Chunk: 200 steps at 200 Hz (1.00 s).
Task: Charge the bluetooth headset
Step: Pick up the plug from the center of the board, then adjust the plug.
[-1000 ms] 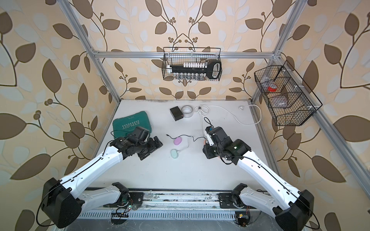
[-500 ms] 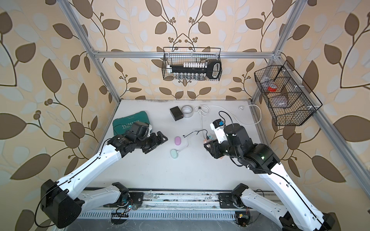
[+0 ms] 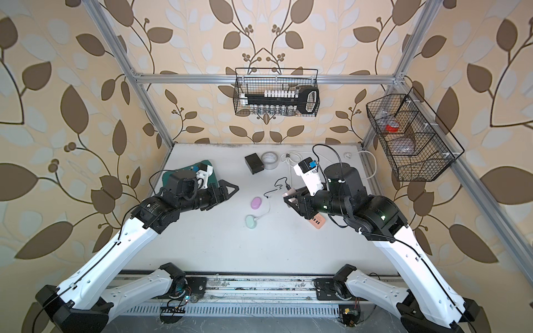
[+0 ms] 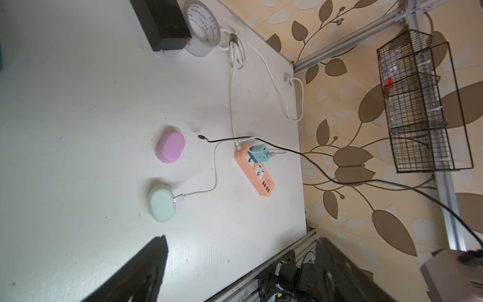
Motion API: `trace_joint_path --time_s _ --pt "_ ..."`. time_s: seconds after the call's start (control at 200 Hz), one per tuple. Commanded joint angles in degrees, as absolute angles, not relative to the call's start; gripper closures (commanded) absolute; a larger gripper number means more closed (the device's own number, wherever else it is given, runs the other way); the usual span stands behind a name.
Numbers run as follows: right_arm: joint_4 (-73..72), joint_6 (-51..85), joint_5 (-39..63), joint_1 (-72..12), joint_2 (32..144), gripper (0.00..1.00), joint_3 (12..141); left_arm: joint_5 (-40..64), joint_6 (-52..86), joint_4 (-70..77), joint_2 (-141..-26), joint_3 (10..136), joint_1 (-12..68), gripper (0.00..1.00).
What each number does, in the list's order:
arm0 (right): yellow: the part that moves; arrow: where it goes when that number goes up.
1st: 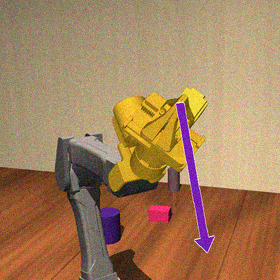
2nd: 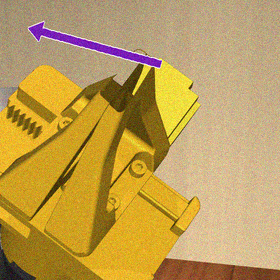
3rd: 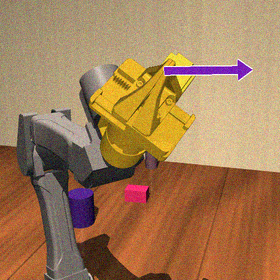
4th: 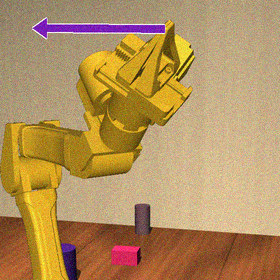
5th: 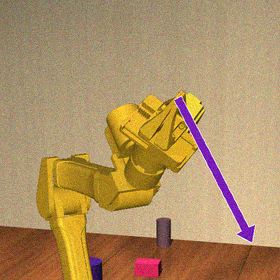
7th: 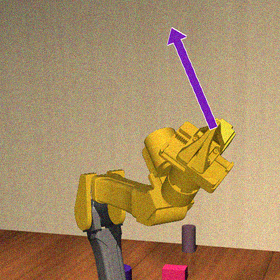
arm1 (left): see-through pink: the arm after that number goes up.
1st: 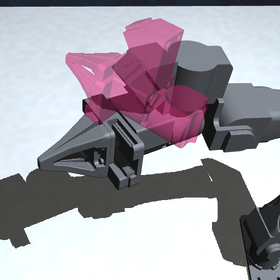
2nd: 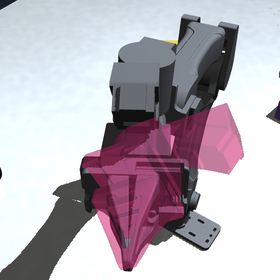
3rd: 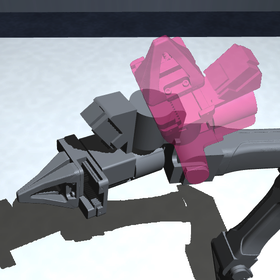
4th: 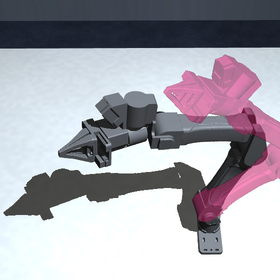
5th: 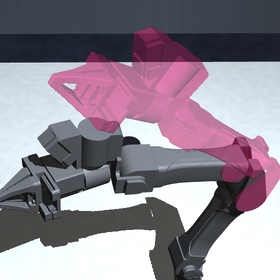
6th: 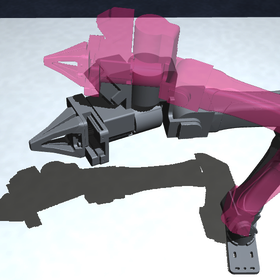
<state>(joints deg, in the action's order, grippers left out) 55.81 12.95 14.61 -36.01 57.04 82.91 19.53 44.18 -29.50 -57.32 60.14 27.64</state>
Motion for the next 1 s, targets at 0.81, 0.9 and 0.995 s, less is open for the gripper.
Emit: trace_joint_path --time_s 0.81,0.9,0.995 --pt "32.9 3.47 13.01 -47.4 55.59 0.69 68.31 44.83 35.65 -31.21 -72.64 80.04 39.24 0.2" --pt "32.73 3.19 12.28 -47.57 55.46 0.69 68.0 45.31 35.75 -31.31 -73.45 80.25 39.79 0.25" --pt "33.08 2.61 11.44 -47.7 55.45 0.68 67.94 45.79 35.07 -33.14 -74.64 81.38 40.55 0.31"
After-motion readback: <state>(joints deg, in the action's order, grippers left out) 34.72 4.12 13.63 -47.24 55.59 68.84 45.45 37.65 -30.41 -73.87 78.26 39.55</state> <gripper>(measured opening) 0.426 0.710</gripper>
